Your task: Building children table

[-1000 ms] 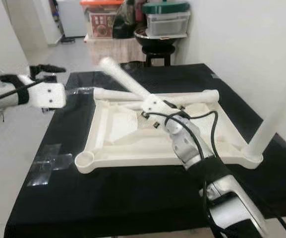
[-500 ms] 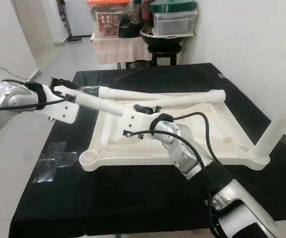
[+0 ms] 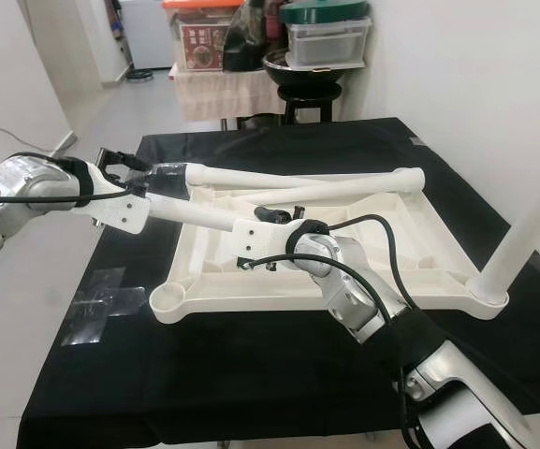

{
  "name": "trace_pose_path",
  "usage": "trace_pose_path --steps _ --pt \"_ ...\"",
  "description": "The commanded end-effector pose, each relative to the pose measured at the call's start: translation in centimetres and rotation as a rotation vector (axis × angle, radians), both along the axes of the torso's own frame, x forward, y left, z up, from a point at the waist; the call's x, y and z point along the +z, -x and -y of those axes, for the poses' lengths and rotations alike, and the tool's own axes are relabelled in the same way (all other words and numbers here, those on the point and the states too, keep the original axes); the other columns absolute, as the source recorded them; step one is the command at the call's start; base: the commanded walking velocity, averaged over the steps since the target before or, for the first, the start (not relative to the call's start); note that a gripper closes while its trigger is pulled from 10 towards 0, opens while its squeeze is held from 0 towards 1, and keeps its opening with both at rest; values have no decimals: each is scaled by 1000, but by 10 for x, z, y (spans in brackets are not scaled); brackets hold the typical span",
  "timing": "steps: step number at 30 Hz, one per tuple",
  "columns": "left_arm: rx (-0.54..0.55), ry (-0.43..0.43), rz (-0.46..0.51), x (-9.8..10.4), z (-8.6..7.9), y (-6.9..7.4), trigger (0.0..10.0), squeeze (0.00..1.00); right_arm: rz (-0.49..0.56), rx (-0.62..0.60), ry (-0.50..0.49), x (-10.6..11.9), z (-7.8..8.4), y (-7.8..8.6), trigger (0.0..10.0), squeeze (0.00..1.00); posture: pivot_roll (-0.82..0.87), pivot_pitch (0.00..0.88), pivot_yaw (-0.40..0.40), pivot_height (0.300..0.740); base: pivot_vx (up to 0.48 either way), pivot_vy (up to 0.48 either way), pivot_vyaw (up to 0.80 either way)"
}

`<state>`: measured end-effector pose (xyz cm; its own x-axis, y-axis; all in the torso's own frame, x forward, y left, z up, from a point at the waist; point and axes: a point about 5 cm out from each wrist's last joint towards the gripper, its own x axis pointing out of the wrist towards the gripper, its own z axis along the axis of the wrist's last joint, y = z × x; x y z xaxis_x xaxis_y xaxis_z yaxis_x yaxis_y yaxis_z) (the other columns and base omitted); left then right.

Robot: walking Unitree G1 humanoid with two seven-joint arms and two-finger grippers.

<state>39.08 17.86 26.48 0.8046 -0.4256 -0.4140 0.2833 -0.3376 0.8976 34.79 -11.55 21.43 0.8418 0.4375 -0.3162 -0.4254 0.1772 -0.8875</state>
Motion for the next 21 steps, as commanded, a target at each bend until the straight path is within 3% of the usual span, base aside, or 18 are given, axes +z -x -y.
trace_pose_path --steps 1,9,21 --pt "17 -13 -22 -7 -2 -1 10000 0 31 -2 -12 7 0 -1 10000 0 -4 0 53 740 0 0 0" --pt "20 67 -62 -24 4 -4 10000 0 32 -6 -31 11 0 -1 10000 0 -10 0 53 740 0 0 0" --pt "40 69 -43 -29 3 -7 10000 0 18 9 -50 13 0 2 10000 0 -17 0 61 740 0 0 0"
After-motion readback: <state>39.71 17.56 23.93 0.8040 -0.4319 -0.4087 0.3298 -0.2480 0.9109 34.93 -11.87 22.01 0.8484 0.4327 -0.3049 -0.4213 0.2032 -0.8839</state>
